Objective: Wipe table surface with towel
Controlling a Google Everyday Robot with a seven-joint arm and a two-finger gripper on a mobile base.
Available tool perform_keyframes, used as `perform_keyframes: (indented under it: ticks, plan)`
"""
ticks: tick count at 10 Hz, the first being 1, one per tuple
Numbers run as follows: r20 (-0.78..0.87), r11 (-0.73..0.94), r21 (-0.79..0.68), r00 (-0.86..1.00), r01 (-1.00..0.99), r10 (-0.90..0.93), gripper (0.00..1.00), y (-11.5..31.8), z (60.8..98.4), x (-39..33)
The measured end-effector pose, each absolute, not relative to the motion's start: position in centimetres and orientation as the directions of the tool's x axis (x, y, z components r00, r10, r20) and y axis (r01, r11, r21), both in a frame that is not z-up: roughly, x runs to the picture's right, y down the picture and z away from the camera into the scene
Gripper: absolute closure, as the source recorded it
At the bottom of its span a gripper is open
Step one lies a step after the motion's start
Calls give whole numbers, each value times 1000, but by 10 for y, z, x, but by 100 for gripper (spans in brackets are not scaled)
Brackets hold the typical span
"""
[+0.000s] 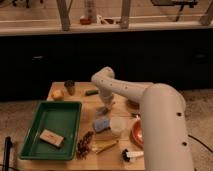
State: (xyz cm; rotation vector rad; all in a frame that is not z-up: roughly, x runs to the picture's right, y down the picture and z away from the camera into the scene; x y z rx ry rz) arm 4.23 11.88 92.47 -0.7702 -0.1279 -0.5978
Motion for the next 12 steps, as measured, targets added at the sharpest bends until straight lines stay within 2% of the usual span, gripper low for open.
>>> perform_keyframes:
  ticks: [5, 12]
  plan:
    - [266, 626, -615, 874, 479, -407, 100, 86, 952, 44]
    - [363, 607, -560, 826, 563, -431, 100, 100, 950, -13]
